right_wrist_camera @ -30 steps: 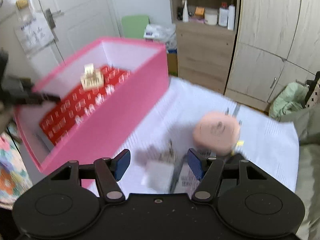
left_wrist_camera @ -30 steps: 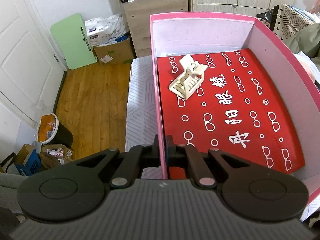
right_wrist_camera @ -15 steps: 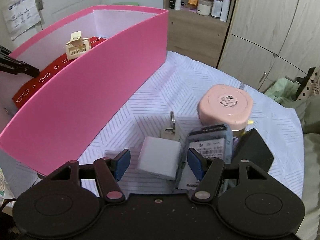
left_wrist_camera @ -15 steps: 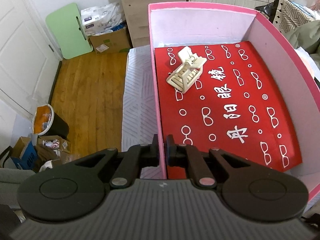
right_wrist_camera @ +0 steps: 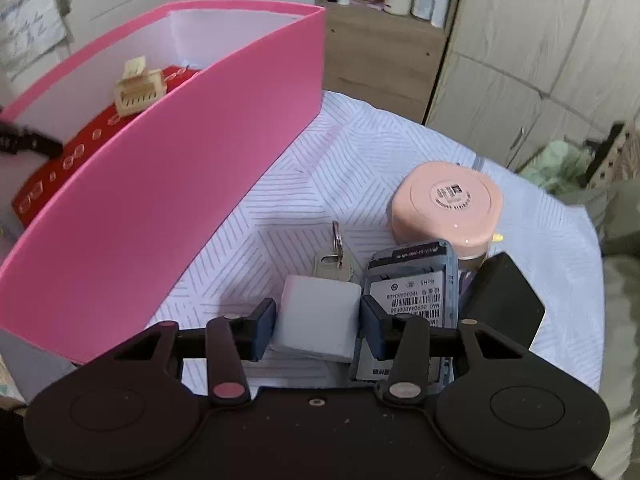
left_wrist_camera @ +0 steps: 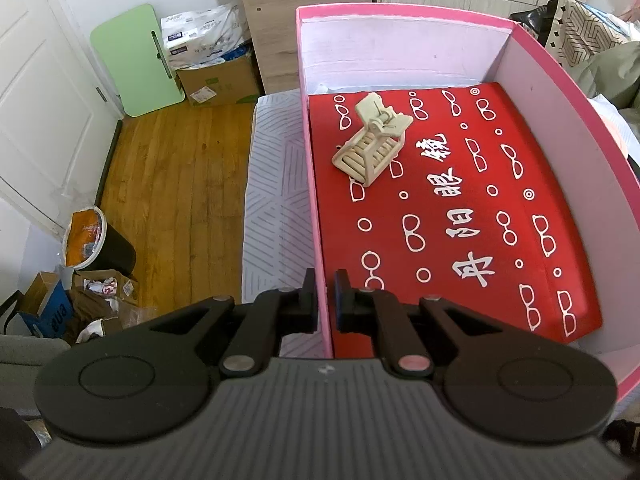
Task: Organize rigid objects
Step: 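Move the right gripper back and grasp the white charger cube, then place the white charger cube in the box beside the chair piece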
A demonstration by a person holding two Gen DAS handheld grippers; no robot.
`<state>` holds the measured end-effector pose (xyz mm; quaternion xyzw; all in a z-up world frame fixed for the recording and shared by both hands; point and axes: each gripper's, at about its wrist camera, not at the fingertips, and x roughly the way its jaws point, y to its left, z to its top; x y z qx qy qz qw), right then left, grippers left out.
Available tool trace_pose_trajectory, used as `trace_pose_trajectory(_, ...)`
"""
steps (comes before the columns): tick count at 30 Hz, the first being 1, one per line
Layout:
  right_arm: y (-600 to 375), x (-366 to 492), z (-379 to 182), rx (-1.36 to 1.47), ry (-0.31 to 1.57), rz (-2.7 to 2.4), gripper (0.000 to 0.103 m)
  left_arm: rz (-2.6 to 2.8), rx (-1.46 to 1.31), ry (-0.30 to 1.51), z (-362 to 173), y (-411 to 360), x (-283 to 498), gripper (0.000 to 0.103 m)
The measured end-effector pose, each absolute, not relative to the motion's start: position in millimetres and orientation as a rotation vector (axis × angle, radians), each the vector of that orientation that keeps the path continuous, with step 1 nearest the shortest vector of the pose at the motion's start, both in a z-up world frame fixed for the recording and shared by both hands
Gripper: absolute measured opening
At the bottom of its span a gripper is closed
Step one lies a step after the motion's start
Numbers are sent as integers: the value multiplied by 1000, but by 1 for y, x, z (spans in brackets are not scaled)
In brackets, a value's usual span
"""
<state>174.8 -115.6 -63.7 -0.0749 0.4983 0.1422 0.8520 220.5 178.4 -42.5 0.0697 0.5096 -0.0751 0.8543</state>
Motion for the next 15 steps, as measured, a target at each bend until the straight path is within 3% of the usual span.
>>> trace_pose_trajectory(7, -126, 171, -45, -81, 1019, 310, 51, -156, 148, 1078, -42, 178, 222, 6)
trace_pose_trajectory(15, -126, 175, 11, -89, 852, 341, 51, -152, 146, 1088, -43, 178, 223, 6)
